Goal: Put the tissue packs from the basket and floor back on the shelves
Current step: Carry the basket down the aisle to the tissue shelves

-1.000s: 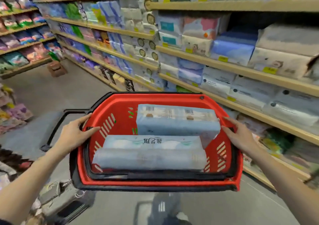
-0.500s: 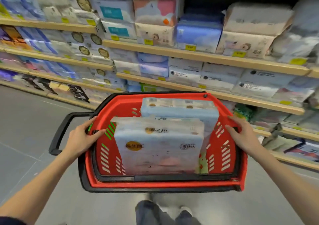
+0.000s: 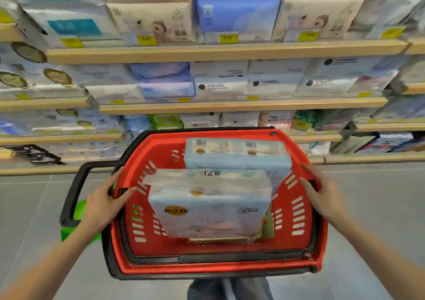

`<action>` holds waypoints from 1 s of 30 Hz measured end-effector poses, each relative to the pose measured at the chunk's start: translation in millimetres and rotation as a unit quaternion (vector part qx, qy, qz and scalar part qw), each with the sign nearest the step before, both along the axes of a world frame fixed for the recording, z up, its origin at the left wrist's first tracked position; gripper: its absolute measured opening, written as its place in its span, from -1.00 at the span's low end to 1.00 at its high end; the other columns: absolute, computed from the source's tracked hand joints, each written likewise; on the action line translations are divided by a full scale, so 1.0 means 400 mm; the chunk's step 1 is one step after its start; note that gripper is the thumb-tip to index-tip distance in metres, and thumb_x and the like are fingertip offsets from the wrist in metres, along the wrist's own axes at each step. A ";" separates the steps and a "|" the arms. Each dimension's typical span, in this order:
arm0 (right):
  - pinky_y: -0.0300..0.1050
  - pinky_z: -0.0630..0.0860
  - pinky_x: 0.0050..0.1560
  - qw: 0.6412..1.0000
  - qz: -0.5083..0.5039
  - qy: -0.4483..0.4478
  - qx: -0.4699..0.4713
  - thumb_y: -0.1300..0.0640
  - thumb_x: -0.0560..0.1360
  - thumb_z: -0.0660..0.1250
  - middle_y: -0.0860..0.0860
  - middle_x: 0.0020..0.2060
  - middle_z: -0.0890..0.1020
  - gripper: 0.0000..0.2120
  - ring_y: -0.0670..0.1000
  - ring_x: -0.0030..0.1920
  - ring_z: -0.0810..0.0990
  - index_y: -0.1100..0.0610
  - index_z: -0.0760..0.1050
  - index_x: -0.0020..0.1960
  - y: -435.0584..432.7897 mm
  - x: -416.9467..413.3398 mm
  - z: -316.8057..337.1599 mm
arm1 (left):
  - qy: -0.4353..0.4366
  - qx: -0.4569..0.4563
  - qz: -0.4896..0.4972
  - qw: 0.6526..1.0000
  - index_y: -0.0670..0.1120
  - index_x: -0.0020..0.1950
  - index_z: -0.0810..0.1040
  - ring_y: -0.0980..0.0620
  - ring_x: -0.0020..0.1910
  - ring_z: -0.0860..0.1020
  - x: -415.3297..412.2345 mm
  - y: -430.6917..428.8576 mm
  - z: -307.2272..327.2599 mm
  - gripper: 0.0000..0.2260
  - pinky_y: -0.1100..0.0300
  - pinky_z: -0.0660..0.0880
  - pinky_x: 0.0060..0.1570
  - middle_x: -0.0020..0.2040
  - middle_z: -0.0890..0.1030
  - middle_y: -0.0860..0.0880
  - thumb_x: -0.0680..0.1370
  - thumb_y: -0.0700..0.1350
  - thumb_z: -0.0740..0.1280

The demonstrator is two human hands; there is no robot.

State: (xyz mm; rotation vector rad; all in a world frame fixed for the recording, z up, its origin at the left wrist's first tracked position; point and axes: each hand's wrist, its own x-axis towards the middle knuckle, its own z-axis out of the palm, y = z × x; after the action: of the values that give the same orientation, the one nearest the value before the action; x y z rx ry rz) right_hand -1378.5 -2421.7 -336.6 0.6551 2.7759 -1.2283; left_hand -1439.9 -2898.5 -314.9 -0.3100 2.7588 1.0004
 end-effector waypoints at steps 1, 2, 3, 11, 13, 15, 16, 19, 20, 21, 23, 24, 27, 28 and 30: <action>-0.02 0.47 0.15 1.000 -0.005 -0.004 -0.005 0.12 0.50 0.27 0.11 0.19 0.57 -0.61 0.13 0.14 0.56 0.07 0.40 0.32 -0.001 -0.019 -0.033 | -0.001 0.004 -0.005 1.000 0.20 0.38 0.33 0.06 -0.10 0.56 -0.021 0.000 -0.038 -0.31 0.04 0.52 -0.07 -0.04 0.60 0.04 0.30 0.31 0.40; -0.02 0.47 0.15 1.000 -0.012 -0.008 -0.010 0.13 0.50 0.28 0.11 0.20 0.57 -0.61 0.12 0.14 0.56 0.07 0.40 0.32 -0.003 -0.036 -0.070 | -0.007 0.006 -0.004 1.000 0.21 0.38 0.33 0.06 -0.06 0.55 -0.043 -0.004 -0.084 -0.29 0.01 0.53 -0.03 0.02 0.57 0.07 0.27 0.35 0.39; -0.02 0.48 0.14 1.000 -0.014 -0.013 -0.013 0.14 0.50 0.28 0.11 0.20 0.57 -0.61 0.12 0.13 0.57 0.07 0.40 0.32 -0.002 -0.057 -0.117 | -0.011 0.005 -0.004 1.000 0.22 0.37 0.33 0.05 -0.04 0.55 -0.069 -0.005 -0.135 -0.29 0.00 0.53 -0.02 0.06 0.55 0.09 0.26 0.37 0.38; -0.20 0.48 -0.05 0.999 -0.001 -0.041 -0.005 -0.01 0.49 0.26 0.03 0.10 0.60 -0.66 0.03 -0.01 0.57 -0.27 0.33 0.22 -0.003 -0.222 -0.551 | -0.009 -0.047 0.013 0.999 0.13 0.38 0.38 0.23 -0.31 0.43 -0.255 0.031 -0.591 -0.39 0.52 0.38 -0.34 -0.07 0.58 0.00 0.36 0.04 0.47; -0.10 0.48 -0.03 0.999 0.002 -0.055 -0.002 0.03 0.51 0.25 0.05 0.12 0.60 -0.64 0.01 -0.04 0.55 -0.29 0.31 0.24 -0.005 -0.256 -0.654 | -0.013 -0.042 0.018 0.999 0.13 0.39 0.37 0.07 -0.22 0.55 -0.285 0.030 -0.704 -0.39 0.44 0.42 -0.18 0.03 0.63 -0.07 0.37 0.02 0.48; -0.16 0.43 -0.08 0.998 -0.007 -0.055 0.015 0.10 0.52 0.24 0.09 0.12 0.59 -0.61 -0.02 -0.07 0.52 -0.08 0.35 0.33 -0.014 -0.287 -0.746 | -0.018 -0.044 0.018 0.999 0.13 0.39 0.36 -0.11 0.01 0.60 -0.309 0.027 -0.801 -0.40 0.11 0.48 0.02 0.11 0.63 -0.15 0.38 0.00 0.47; -0.21 0.41 -0.11 0.998 -0.010 -0.050 0.024 0.12 0.52 0.24 0.10 0.11 0.59 -0.60 -0.03 -0.08 0.50 0.00 0.35 0.35 -0.023 -0.302 -0.784 | -0.018 -0.051 0.020 0.998 0.13 0.40 0.35 -0.14 0.06 0.59 -0.318 0.027 -0.843 -0.40 0.01 0.48 0.05 0.12 0.63 -0.18 0.39 -0.01 0.46; -0.27 0.39 -0.12 0.999 -0.015 -0.043 0.022 0.16 0.52 0.24 0.14 0.14 0.57 -0.59 -0.03 -0.06 0.49 0.06 0.34 0.37 -0.040 -0.340 -0.882 | -0.011 -0.057 0.025 0.998 0.11 0.41 0.34 -0.16 0.10 0.58 -0.332 0.029 -0.949 -0.40 -0.02 0.47 0.05 0.16 0.61 -0.18 0.40 -0.03 0.45; -0.26 0.39 -0.12 0.998 -0.017 -0.049 0.022 0.15 0.53 0.23 0.15 0.15 0.57 -0.59 -0.03 -0.06 0.48 0.06 0.33 0.37 -0.044 -0.350 -0.911 | -0.006 -0.057 0.026 0.998 0.10 0.41 0.34 -0.15 0.10 0.58 -0.336 0.029 -0.978 -0.40 -0.01 0.46 0.05 0.16 0.61 -0.18 0.40 -0.03 0.45; -0.25 0.39 -0.11 0.998 -0.018 -0.053 0.025 0.14 0.53 0.23 0.15 0.15 0.57 -0.58 -0.02 -0.07 0.48 0.05 0.33 0.38 -0.047 -0.356 -0.938 | 0.000 -0.054 0.028 0.998 0.12 0.40 0.33 -0.14 0.10 0.57 -0.338 0.027 -1.004 -0.40 0.00 0.46 0.05 0.16 0.61 -0.18 0.40 -0.02 0.45; -0.19 0.39 -0.02 0.998 -0.020 -0.050 0.028 0.13 0.53 0.23 0.15 0.15 0.57 -0.58 0.00 -0.04 0.50 0.03 0.33 0.38 -0.052 -0.367 -0.987 | 0.012 -0.044 0.034 0.998 0.25 0.35 0.28 -0.07 0.09 0.56 -0.346 0.025 -1.048 -0.41 0.05 0.45 0.07 0.16 0.61 -0.16 0.40 -0.02 0.45; -0.15 0.42 0.02 0.998 -0.021 -0.048 0.025 0.12 0.53 0.23 0.14 0.16 0.57 -0.58 0.03 0.00 0.53 0.02 0.32 0.38 -0.053 -0.371 -1.011 | 0.015 -0.040 0.037 0.998 0.32 0.29 0.25 0.03 0.06 0.55 -0.348 0.024 -1.068 -0.42 0.11 0.44 0.08 0.16 0.61 -0.14 0.40 -0.02 0.45; -0.05 0.48 0.07 0.998 -0.020 -0.052 0.021 0.06 0.53 0.23 0.16 0.16 0.57 -0.58 0.08 0.02 0.55 -0.03 0.30 0.38 -0.050 -0.379 -1.073 | 0.032 -0.036 0.047 0.998 0.41 0.22 0.21 0.51 -0.08 0.44 -0.353 0.019 -1.121 -0.43 0.59 0.32 0.02 0.14 0.59 -0.01 0.40 0.01 0.44; -0.07 0.47 0.05 0.998 -0.018 -0.049 0.025 0.03 0.53 0.23 0.16 0.16 0.57 -0.57 0.08 0.00 0.55 -0.02 0.30 0.38 -0.049 -0.381 -1.084 | 0.033 -0.036 0.048 0.998 0.41 0.22 0.22 0.54 -0.08 0.42 -0.356 0.016 -1.128 -0.43 0.71 0.25 -0.05 0.13 0.56 0.03 0.40 0.00 0.44; -0.10 0.42 0.06 0.998 -0.010 -0.045 0.040 0.03 0.52 0.23 0.17 0.17 0.57 -0.56 0.13 0.05 0.56 0.00 0.30 0.39 -0.052 -0.388 -1.094 | 0.029 -0.032 0.041 0.998 0.38 0.23 0.22 0.38 0.01 0.44 -0.357 0.006 -1.136 -0.43 0.76 0.20 -0.07 0.14 0.54 0.03 0.40 -0.02 0.44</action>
State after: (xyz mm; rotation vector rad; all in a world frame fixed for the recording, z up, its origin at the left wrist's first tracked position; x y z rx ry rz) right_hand -1533.5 -2442.5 -774.2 0.7273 2.7641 -1.0673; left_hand -1582.8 -2896.2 -769.1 -0.4149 2.8555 0.9544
